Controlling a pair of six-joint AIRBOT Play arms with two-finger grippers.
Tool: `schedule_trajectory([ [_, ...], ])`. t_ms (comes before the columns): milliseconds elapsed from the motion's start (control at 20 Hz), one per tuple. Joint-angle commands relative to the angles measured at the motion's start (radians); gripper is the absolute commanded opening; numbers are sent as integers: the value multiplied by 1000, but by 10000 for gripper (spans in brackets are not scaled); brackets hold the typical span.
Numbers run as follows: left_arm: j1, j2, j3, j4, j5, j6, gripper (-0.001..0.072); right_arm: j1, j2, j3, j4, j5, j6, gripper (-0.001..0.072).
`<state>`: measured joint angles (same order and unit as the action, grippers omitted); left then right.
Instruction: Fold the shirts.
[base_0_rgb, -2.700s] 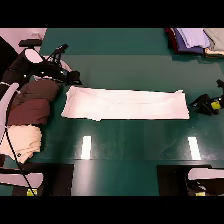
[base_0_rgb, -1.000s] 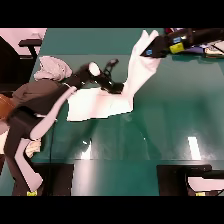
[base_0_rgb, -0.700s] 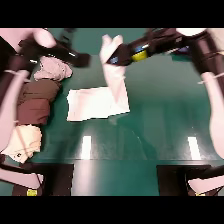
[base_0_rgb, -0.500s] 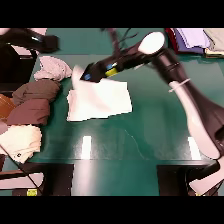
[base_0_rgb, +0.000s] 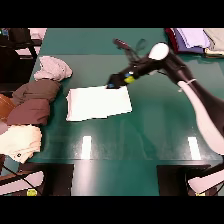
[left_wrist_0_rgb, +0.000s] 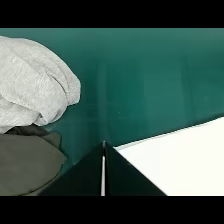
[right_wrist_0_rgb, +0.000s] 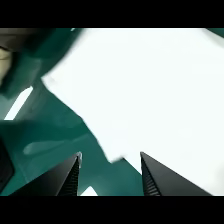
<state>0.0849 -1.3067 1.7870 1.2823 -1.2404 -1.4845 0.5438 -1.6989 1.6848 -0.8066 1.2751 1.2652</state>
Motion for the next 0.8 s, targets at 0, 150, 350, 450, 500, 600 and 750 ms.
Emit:
schedule_trajectory([
  [0,4,2,-6,-52,-14,1,24,-196,81,-249,-77,-38,64,535],
  [150,4,0,-6,-106,7,1,24,-294,32,-359,13,-44,61,630],
  [350,4,0,-6,-116,10,1,24,-252,-98,-317,106,-63,31,585],
  [450,4,0,-6,-117,9,1,24,-199,-172,-240,145,-68,32,583],
  [500,4,0,-6,-117,6,1,24,-171,-210,-196,181,-72,32,574],
  [600,4,0,-6,-117,-1,4,24,-122,-281,-112,246,-97,32,551],
  [750,1,0,-6,-137,-2,3,23,-71,-358,6,249,-116,31,271],
])
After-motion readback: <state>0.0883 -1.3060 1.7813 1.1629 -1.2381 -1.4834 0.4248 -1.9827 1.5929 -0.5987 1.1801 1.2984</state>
